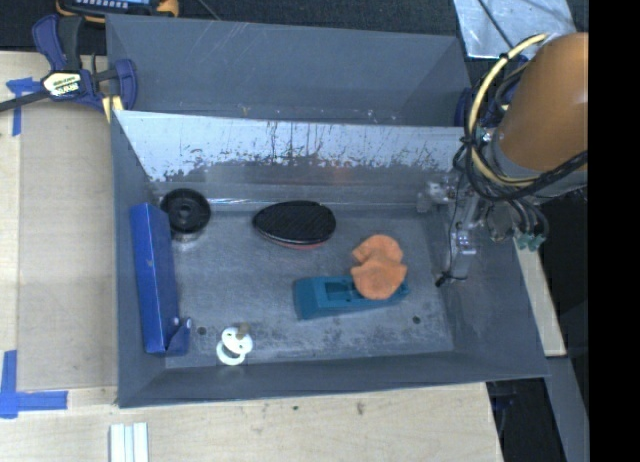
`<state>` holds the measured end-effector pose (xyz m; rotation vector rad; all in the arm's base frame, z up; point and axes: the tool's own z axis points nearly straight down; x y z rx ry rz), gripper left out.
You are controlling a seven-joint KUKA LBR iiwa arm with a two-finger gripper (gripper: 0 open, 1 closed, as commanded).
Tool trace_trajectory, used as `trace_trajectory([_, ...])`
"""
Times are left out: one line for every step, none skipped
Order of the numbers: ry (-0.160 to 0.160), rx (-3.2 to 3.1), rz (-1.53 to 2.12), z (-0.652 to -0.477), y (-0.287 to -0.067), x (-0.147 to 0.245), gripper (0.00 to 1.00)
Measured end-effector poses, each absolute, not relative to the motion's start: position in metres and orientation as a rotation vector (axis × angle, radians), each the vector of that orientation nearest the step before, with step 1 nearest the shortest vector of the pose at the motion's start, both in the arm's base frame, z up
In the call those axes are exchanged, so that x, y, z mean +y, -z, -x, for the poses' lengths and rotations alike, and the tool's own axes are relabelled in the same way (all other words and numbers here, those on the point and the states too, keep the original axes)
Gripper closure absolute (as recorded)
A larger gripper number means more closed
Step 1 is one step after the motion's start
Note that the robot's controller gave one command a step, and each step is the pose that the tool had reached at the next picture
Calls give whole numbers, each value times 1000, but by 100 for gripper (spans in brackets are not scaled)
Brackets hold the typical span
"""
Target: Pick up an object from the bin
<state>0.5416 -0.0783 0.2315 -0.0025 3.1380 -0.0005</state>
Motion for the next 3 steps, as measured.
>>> trace_trajectory([0, 3138, 3, -542, -232, -78, 0])
trace_trajectory([4, 3131, 18, -539, -185, -49, 0])
trace_trajectory([-1, 3134, -88, -537, -126, -33, 0])
